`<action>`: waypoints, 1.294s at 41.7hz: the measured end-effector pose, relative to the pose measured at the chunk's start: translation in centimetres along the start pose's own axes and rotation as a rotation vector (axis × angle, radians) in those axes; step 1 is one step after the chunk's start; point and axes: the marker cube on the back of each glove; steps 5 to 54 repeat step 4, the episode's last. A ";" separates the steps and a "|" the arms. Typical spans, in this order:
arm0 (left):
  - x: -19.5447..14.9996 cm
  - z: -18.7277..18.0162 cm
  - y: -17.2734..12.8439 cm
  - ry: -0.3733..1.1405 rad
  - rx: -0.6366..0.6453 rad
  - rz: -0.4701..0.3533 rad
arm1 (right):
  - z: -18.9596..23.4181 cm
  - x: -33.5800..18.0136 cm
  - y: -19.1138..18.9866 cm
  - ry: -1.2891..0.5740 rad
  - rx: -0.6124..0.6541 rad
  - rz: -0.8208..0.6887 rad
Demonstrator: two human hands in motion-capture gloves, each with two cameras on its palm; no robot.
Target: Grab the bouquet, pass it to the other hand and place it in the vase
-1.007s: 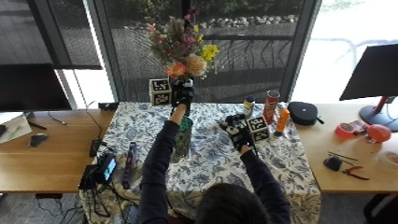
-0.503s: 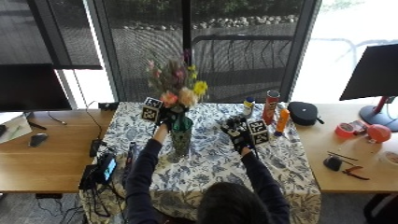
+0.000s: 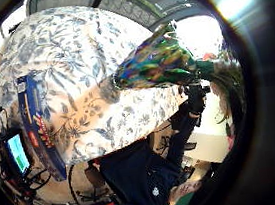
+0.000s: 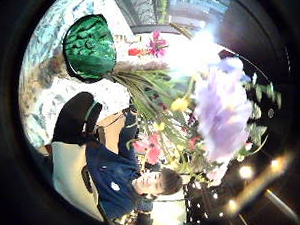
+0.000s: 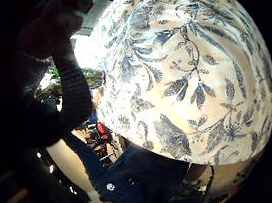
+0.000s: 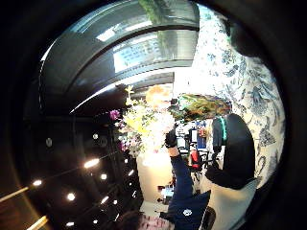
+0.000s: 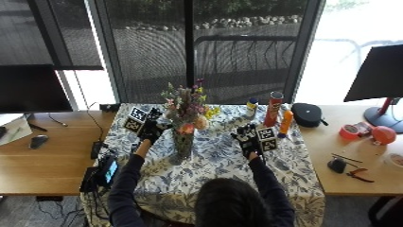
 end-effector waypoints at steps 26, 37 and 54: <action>-0.5 0.0 -0.5 -0.004 0.012 -0.057 | -0.4 1.5 -1.0 -0.041 -0.054 -0.163; -0.5 0.0 -0.5 -0.004 0.012 -0.057 | -0.4 1.5 -1.0 -0.041 -0.054 -0.163; -0.5 0.0 -0.5 -0.004 0.012 -0.057 | -0.4 1.5 -1.0 -0.041 -0.054 -0.163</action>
